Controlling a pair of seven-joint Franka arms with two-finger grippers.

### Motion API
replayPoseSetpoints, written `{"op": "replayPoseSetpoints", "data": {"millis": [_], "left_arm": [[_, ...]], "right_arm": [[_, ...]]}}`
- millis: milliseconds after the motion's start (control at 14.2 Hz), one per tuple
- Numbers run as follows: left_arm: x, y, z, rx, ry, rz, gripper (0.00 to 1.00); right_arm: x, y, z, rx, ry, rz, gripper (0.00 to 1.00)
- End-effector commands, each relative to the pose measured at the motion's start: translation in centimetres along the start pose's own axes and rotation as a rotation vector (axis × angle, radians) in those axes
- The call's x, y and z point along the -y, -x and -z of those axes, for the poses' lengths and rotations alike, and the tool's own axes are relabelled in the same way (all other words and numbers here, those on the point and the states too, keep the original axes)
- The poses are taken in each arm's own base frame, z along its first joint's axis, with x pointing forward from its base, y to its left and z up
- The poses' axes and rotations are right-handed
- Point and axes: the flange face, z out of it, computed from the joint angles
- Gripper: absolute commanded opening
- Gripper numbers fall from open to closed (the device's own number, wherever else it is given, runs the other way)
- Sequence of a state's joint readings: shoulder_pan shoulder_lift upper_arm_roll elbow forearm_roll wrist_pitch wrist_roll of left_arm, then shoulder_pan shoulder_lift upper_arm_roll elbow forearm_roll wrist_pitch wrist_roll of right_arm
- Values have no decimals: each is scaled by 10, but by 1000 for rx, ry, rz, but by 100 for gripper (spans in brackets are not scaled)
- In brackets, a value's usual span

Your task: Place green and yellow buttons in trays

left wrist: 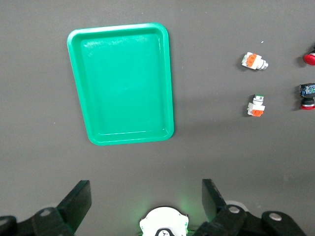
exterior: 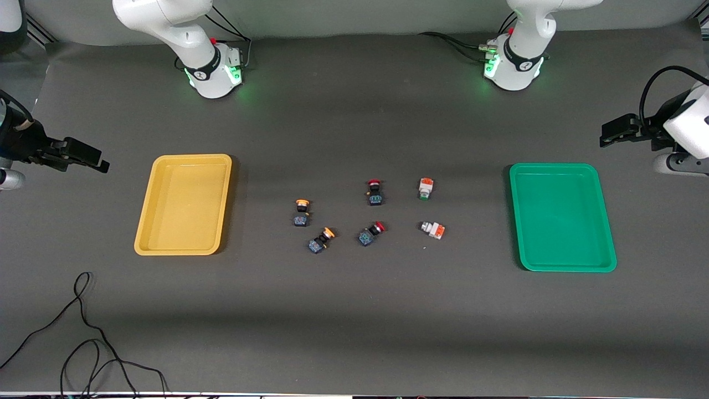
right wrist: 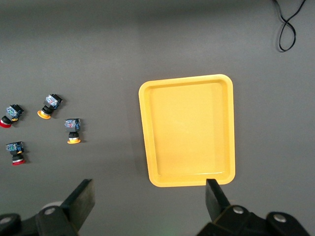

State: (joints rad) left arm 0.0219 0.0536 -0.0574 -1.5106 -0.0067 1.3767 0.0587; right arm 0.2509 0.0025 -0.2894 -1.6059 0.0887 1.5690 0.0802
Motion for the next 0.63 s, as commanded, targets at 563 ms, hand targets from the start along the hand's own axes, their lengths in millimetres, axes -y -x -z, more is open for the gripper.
{"op": "replayPoseSetpoints", "data": {"millis": [563], "left_arm": [[-2,-2,2,-44,-29,-21,100]], "right_arm": [[2,-4,0,9,-1,6,100]]}}
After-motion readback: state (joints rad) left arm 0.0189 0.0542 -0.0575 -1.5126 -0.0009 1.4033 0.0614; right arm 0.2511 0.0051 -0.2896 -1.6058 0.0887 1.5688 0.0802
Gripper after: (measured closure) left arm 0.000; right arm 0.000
